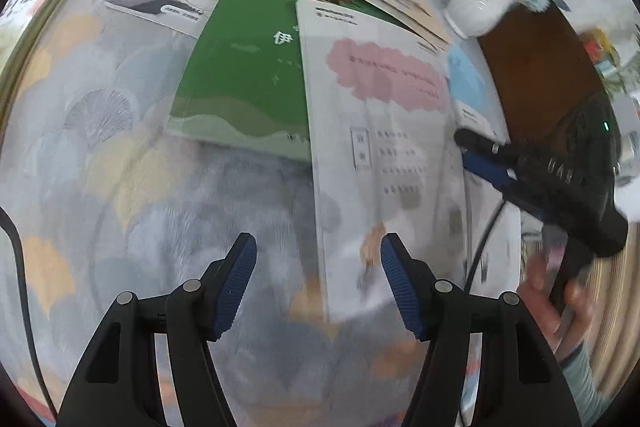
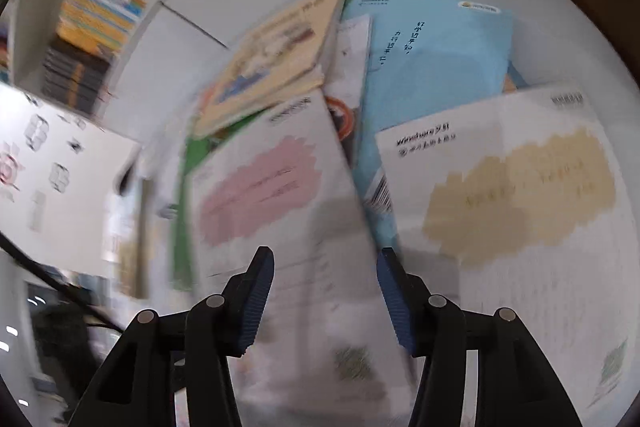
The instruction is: Organize books
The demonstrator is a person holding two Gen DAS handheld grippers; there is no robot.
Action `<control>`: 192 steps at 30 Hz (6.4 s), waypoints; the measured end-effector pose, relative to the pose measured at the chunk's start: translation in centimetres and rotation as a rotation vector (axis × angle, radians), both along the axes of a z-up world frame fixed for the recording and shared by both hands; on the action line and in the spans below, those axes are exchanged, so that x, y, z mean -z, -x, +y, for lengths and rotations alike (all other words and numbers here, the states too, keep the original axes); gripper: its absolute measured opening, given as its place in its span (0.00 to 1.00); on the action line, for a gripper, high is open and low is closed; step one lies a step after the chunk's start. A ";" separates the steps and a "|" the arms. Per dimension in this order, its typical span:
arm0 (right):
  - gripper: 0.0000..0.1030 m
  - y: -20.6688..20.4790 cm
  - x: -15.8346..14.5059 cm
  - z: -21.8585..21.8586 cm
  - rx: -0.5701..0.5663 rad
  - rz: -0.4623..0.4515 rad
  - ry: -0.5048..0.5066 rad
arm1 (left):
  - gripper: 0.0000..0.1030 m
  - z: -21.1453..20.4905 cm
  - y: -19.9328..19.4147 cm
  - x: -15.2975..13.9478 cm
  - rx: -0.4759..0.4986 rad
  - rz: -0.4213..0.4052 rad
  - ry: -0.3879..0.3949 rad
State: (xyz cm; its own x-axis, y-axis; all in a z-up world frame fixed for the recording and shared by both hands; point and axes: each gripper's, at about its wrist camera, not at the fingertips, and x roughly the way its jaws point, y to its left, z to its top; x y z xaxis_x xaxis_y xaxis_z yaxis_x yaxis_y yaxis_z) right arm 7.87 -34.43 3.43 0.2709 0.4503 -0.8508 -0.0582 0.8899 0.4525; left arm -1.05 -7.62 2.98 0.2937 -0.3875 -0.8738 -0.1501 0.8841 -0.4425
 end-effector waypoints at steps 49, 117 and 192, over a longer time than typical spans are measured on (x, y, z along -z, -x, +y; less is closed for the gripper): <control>0.63 15.9 -6.7 26.7 -0.588 0.058 -0.442 | 0.62 26.6 15.3 -2.4 -0.400 -0.056 0.131; 0.33 14.0 1.4 19.3 -0.203 0.126 -0.298 | 0.11 18.8 10.2 -2.1 -0.040 -0.089 0.229; 0.62 11.2 0.0 10.0 0.025 0.024 0.392 | 0.58 8.2 2.4 -3.5 0.159 -0.143 -0.056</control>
